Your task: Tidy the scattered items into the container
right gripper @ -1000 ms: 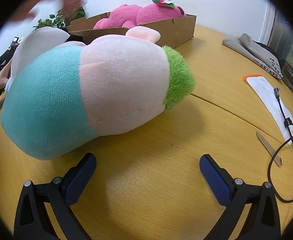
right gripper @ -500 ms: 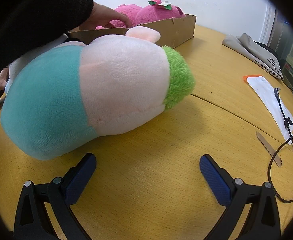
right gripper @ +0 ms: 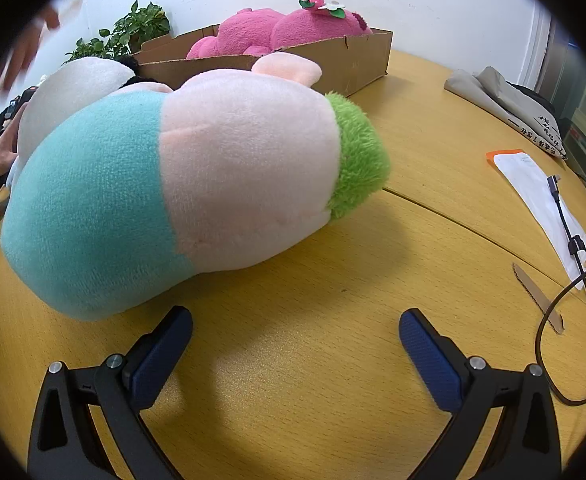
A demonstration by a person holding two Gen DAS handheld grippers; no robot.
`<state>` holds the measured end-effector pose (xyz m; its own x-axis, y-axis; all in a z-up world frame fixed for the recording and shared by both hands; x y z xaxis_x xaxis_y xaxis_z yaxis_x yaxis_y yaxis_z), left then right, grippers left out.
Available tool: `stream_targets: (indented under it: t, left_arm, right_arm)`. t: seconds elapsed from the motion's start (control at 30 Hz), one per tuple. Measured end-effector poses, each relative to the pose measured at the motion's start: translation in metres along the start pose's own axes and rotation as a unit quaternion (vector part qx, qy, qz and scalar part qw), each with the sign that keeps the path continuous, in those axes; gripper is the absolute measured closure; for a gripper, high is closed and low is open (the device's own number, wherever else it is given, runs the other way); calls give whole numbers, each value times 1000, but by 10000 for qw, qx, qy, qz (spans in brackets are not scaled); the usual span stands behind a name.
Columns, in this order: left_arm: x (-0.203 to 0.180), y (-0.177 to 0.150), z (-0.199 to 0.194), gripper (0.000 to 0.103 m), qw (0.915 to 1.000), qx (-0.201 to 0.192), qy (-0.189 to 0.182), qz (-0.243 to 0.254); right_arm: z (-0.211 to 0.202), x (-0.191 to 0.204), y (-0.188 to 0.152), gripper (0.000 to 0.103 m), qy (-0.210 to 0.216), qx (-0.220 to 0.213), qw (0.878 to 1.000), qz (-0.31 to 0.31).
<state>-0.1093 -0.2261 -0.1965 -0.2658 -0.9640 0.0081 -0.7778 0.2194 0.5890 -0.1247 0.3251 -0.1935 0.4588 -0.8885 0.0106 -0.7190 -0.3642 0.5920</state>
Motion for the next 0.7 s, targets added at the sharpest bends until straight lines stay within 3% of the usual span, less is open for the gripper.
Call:
stream_targets:
  t: [0.7]
  left_arm:
    - [0,0,0,0,10000,0,-5,7]
  right_arm:
    - [0,0,0,0,8,0,10000,-13]
Point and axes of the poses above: each gripper's, at about its wrist camera, not at the fingertips, and z roughly the way its jaws point, x to its left, y to its top, the point moved 7 cm from there along z, roughly the way its jaws point, and after that the axes turned 2 degrees about z, right-handed, at the moved point
